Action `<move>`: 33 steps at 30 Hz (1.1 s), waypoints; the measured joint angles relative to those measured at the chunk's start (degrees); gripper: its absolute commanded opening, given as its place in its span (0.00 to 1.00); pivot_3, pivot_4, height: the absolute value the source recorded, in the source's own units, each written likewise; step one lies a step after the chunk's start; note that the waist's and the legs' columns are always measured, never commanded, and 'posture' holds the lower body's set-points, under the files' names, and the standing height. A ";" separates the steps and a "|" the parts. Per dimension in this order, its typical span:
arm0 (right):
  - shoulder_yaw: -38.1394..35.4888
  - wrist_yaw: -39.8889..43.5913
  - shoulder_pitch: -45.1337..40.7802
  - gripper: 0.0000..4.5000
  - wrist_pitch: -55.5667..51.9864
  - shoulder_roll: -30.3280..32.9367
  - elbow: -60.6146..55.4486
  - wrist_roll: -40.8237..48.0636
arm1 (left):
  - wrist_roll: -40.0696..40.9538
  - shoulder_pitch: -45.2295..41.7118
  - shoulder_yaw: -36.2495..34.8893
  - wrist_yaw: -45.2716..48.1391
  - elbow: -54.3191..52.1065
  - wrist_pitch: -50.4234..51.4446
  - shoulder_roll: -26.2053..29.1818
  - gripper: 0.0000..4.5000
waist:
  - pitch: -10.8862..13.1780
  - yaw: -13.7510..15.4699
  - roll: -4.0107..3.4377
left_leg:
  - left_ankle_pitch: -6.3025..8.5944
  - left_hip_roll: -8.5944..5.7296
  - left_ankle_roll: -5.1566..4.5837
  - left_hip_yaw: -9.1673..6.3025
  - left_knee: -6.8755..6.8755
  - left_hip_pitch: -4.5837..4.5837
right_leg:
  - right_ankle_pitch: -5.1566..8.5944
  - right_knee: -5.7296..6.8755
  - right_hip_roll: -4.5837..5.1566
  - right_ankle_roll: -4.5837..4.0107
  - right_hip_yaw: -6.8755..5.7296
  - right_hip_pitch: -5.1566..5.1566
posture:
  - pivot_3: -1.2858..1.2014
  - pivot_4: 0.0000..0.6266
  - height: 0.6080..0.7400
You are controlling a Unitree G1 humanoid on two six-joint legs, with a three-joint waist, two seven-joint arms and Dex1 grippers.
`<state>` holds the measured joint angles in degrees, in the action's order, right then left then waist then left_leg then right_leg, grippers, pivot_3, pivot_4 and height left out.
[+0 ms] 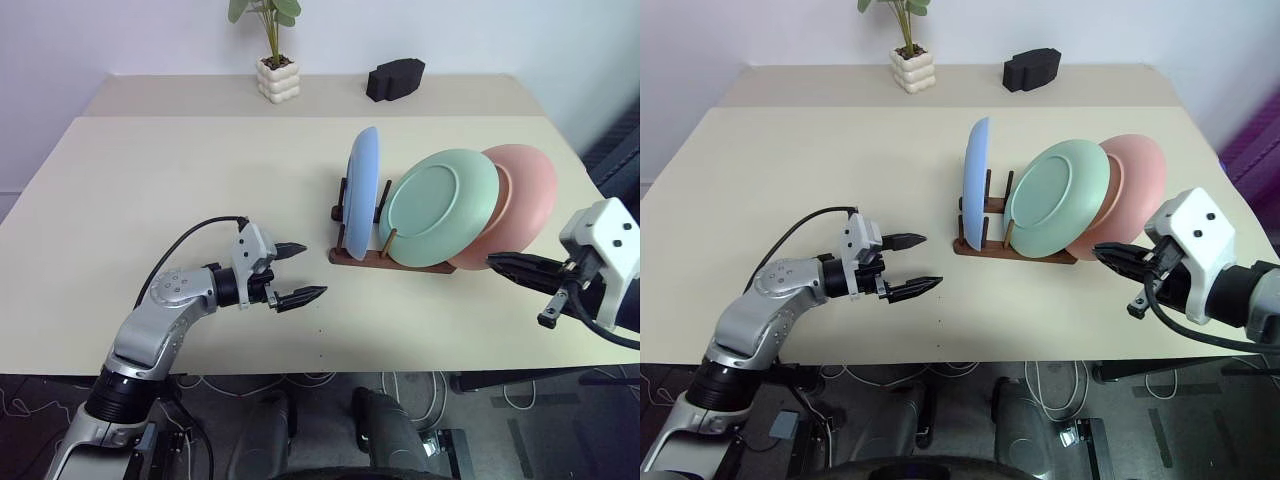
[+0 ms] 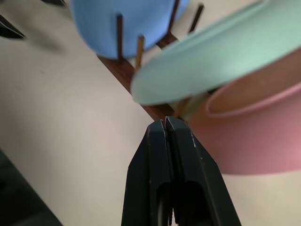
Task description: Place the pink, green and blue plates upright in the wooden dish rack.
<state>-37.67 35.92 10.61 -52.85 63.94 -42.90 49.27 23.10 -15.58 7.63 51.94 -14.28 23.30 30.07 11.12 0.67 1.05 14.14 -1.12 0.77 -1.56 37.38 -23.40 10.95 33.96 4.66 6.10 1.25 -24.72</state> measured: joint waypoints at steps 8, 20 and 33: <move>13.34 -0.59 -7.30 0.00 6.18 -1.51 6.15 -9.98 | -0.13 2.83 -0.16 -1.34 -0.30 -1.03 0.04 1.00 | 0.01 0.00 0.00 | 0.00 -0.01 0.00 -0.01 0.00 -0.01 | 0.00 -0.01 0.01 -0.01 0.00 -0.01 | 0.52 0.24 0.97; 17.64 2.59 -16.26 0.00 9.90 -6.29 6.69 -9.20 | 0.06 3.78 -0.57 -3.32 -2.79 0.05 0.73 1.00 | 0.02 0.03 0.02 | 0.00 -0.02 0.00 -0.04 0.01 -0.01 | -0.02 0.02 0.01 -0.02 0.00 0.01 | 0.52 0.24 0.97; 12.96 2.82 -15.03 0.00 9.00 -6.41 4.39 -8.07 | 0.12 1.73 -0.03 -2.83 -2.65 0.33 0.13 1.00 | 0.02 0.05 0.02 | 0.00 -0.04 0.00 -0.03 0.04 0.00 | -0.07 0.05 0.01 -0.10 0.00 0.02 | 0.52 0.24 0.97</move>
<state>-24.71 38.74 -4.42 -43.85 57.53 -38.51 41.20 23.22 -13.85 7.60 49.11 -16.93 23.62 30.19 11.14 0.73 1.07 14.14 -1.16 0.77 -1.59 37.42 -23.41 10.88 34.01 4.67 6.00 1.25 -24.70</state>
